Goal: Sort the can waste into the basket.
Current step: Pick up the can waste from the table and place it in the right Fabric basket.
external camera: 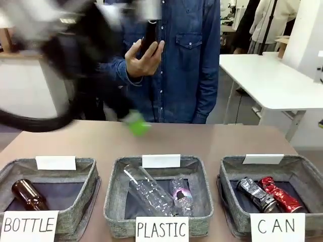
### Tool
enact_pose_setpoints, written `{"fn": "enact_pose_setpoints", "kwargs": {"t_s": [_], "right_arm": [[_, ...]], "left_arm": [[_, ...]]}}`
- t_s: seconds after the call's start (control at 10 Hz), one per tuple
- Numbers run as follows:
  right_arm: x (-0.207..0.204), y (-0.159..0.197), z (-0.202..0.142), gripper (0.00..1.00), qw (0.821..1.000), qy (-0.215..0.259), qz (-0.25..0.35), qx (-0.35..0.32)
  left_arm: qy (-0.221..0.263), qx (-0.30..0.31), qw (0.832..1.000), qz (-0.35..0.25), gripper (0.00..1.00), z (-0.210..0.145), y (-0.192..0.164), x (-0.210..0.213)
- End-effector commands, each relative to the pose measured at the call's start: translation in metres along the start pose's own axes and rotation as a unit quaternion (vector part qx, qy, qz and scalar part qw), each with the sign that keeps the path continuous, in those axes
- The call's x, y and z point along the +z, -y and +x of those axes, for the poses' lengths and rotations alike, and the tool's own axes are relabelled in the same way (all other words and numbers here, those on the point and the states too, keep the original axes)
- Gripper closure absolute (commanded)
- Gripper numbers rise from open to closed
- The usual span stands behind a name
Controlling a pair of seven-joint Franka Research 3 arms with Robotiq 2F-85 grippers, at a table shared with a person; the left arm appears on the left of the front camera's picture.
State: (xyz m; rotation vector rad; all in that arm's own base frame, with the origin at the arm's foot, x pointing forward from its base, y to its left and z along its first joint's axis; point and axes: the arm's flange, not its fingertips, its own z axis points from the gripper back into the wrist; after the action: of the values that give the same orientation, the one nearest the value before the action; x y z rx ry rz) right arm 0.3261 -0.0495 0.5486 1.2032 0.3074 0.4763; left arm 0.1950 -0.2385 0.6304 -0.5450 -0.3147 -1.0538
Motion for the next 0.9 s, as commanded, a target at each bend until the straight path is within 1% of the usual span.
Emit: {"fn": "enact_pose_setpoints", "kwargs": {"t_s": [0.0, 0.1, 0.2, 0.3, 0.4, 0.5, 0.6, 0.7, 0.8], "right_arm": [[-0.02, -0.019, 0.026, 0.0, 1.0, -0.014, 0.007, 0.013], [-0.033, -0.023, 0.036, 0.0, 0.998, -0.044, 0.025, 0.023], [-0.041, -0.026, 0.043, 0.0, 0.998, -0.046, 0.027, 0.025], [-0.044, -0.027, 0.049, 0.0, 0.998, -0.033, 0.039, 0.023], [-0.043, -0.022, 0.04, 0.0, 0.998, -0.045, 0.014, 0.029], [-0.043, -0.022, 0.04, 0.0, 0.998, -0.045, 0.014, 0.029], [-0.043, -0.022, 0.04, 0.0, 0.998, -0.045, 0.014, 0.029], [-0.043, -0.022, 0.04, 0.0, 0.998, -0.045, 0.014, 0.029], [-0.043, -0.022, 0.04, 0.0, 0.998, -0.045, 0.014, 0.029]], "left_arm": [[0.031, 0.101, 0.994, -0.026, 0.0, -0.055, -0.06, 0.034], [0.054, 0.221, 0.974, -0.001, 0.0, -0.095, -0.101, 0.058], [0.086, 0.279, 0.956, -0.032, 0.0, -0.136, -0.131, 0.075], [0.135, 0.387, 0.911, -0.037, 0.0, -0.173, -0.147, 0.09], [0.051, 0.208, 0.976, -0.028, 0.0, -0.122, -0.109, 0.063], [0.078, 0.289, 0.954, -0.03, 0.0, -0.163, -0.139, 0.083], [0.156, 0.364, 0.913, 0.102, 0.0, -0.194, -0.124, 0.143], [0.205, 0.42, 0.871, 0.151, 0.0, -0.234, -0.114, 0.187], [0.222, 0.467, 0.844, 0.146, 0.0, -0.267, -0.104, 0.209]]}}
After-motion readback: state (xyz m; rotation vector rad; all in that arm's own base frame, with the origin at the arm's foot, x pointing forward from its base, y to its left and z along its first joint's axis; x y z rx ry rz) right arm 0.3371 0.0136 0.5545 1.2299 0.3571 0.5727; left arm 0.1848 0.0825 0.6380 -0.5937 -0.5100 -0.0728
